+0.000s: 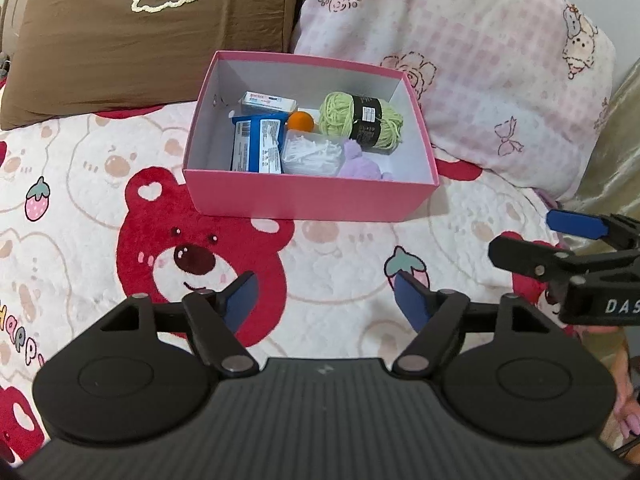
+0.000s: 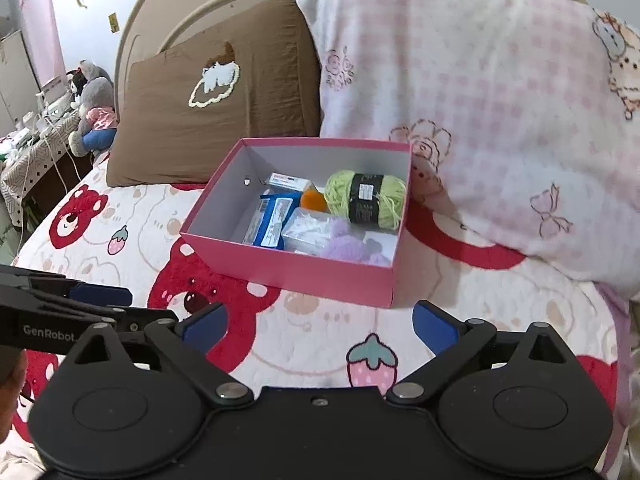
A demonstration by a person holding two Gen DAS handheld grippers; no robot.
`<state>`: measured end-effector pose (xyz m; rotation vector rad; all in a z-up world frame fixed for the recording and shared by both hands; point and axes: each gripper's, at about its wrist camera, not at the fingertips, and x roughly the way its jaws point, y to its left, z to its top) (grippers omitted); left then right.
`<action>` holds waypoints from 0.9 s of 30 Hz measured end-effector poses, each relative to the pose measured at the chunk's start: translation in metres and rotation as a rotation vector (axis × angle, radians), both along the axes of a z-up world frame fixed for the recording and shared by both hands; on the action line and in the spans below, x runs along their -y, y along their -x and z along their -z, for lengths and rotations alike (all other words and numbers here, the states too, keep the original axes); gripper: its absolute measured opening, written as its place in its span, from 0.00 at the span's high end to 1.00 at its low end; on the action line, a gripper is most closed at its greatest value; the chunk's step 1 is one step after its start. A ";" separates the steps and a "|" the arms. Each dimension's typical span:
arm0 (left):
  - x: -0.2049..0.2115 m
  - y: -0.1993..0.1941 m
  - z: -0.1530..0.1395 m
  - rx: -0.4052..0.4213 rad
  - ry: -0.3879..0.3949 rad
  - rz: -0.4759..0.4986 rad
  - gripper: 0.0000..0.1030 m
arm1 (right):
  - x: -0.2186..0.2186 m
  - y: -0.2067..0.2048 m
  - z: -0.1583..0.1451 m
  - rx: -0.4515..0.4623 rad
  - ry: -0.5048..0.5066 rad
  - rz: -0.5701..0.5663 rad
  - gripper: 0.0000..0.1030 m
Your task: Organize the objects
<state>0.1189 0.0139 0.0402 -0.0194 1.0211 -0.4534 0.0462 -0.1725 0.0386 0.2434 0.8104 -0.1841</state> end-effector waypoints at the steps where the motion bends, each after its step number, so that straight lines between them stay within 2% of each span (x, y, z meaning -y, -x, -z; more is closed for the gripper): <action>1: 0.000 0.000 0.000 0.001 -0.002 -0.002 0.22 | 0.000 0.001 0.000 -0.005 0.006 0.008 0.00; 4: 0.000 0.002 0.001 0.013 -0.022 -0.024 0.15 | -0.004 0.004 0.000 -0.026 0.046 0.015 0.00; 9: 0.001 0.006 0.002 0.039 -0.035 -0.013 0.03 | -0.002 0.005 0.002 -0.047 0.009 0.009 0.00; 16: 0.005 0.010 0.004 0.058 -0.102 -0.020 0.00 | -0.005 0.005 0.007 -0.063 0.011 -0.005 0.00; 23: 0.002 0.012 0.009 0.071 -0.125 -0.082 0.00 | -0.004 0.006 0.009 -0.070 0.027 0.011 0.00; 27: 0.000 0.010 0.013 0.052 -0.109 -0.092 0.00 | -0.003 0.006 0.011 -0.079 0.040 0.019 0.00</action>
